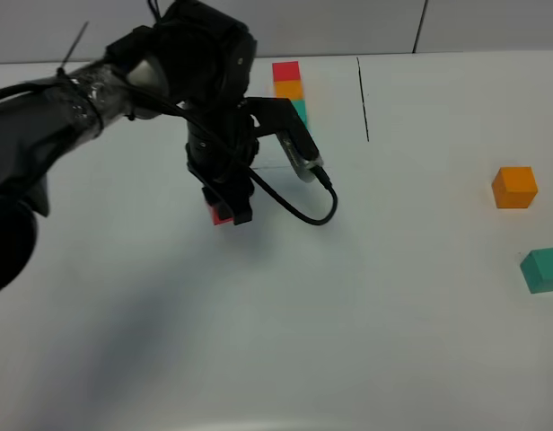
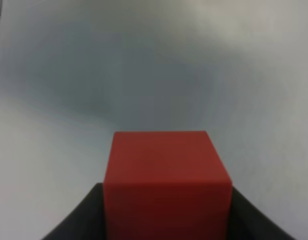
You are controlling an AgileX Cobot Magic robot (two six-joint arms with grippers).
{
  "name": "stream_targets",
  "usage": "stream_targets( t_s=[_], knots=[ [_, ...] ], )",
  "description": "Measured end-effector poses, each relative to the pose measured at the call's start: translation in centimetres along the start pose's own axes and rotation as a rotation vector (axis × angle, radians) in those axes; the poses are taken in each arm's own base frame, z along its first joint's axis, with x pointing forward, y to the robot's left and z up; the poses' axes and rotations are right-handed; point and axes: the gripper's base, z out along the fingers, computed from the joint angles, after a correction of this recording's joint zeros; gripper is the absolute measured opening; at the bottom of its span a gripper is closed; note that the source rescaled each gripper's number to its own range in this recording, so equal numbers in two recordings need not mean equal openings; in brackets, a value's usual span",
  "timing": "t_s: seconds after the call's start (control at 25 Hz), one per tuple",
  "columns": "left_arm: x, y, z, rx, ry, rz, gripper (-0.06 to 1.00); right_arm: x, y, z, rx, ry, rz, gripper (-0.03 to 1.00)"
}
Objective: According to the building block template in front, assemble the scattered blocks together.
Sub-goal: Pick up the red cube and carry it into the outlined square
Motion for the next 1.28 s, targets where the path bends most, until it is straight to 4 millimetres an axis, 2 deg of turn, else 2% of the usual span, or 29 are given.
stream_targets(
  t_s=[0.16, 0.4, 0.68, 0.88, 1.12, 1.28],
  knots=[
    [-2.9, -0.1, 0.5, -0.031, -0.034, 0.103, 0.02, 0.0, 0.0, 0.0, 0.0, 0.0, 0.001, 0.75],
    [-5.4, 0.1, 1.1, -0.055, -0.075, 0.171, 0.02, 0.0, -0.1, 0.0, 0.006, 0.0, 0.0, 0.75],
    [-6.4, 0.0, 2.8, -0.036, -0.114, 0.204, 0.02, 0.0, -0.1, 0.0, 0.006, 0.0, 0.002, 0.75],
    [-6.6, -0.2, 2.9, -0.026, -0.131, 0.237, 0.02, 0.0, -0.1, 0.0, 0.006, 0.0, 0.002, 0.75],
    [-6.8, -0.2, 4.1, -0.012, -0.11, 0.247, 0.02, 0.0, -0.1, 0.0, 0.006, 0.0, 0.003, 0.75],
    [-6.7, -0.2, 4.2, -0.023, -0.098, 0.266, 0.02, 0.0, -0.1, 0.0, 0.006, 0.0, 0.003, 0.75]
  ],
)
